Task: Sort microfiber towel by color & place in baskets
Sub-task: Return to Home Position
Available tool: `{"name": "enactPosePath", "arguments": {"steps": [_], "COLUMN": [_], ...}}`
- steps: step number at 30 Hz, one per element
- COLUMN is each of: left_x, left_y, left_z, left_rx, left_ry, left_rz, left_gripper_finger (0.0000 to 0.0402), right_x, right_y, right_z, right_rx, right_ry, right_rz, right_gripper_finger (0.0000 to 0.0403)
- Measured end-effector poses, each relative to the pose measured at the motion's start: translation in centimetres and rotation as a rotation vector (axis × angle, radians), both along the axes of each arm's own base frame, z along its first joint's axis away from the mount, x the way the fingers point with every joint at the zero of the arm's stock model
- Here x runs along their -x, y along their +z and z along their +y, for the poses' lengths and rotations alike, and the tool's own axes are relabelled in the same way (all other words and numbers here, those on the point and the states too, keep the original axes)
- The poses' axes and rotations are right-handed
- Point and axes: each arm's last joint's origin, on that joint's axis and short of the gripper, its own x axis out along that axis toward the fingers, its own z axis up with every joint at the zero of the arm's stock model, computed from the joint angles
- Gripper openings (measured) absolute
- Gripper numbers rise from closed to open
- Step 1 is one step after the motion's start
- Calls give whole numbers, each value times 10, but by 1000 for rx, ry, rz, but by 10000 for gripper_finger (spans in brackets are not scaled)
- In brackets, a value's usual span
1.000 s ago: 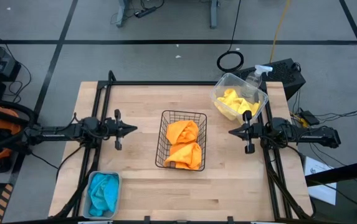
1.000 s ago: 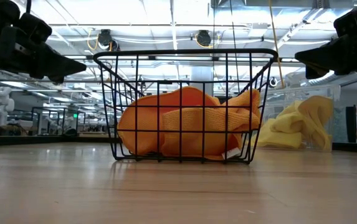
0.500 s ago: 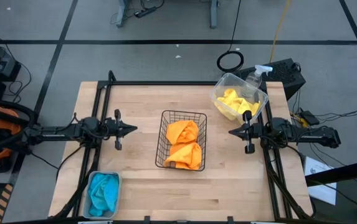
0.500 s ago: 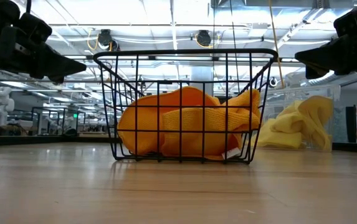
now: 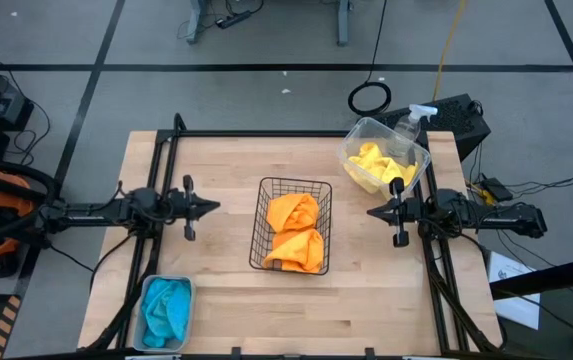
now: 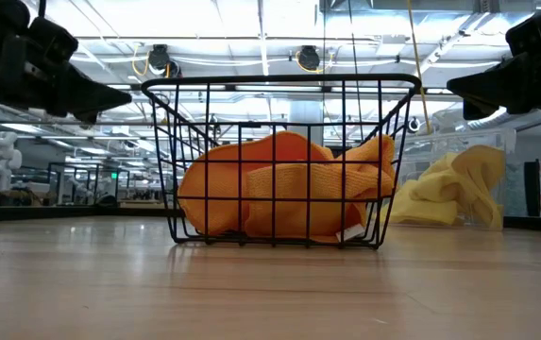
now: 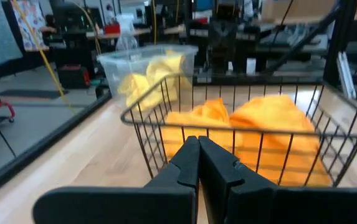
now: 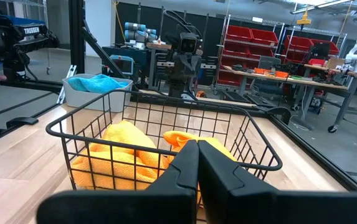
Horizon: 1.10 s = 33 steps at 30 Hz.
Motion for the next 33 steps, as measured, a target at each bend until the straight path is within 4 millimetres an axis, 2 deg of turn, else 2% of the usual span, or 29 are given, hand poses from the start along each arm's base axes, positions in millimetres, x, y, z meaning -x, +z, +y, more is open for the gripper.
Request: {"name": "enactPosePath", "arguments": {"steps": [3,17,26,33], "left_x": [0,0,3,7], "left_y": [4,2,10,7], "left_z": [0,-2,-2,-3], "left_rx": [-5,-44,-53,-48], "left_ry": [0,-50,-63,-76], "left_rz": [-40,-13,-94,-68], "left_gripper_finger": [8,4,8,9], "right_x": [0,0,0,0], "right_y": [0,0,0,0], "right_z": [0,0,0,0], "right_rx": [0,0,0,0], "right_ry": [0,0,0,0], "right_rz": [0,0,0,0], "right_gripper_finger": [0,0,0,0]}}
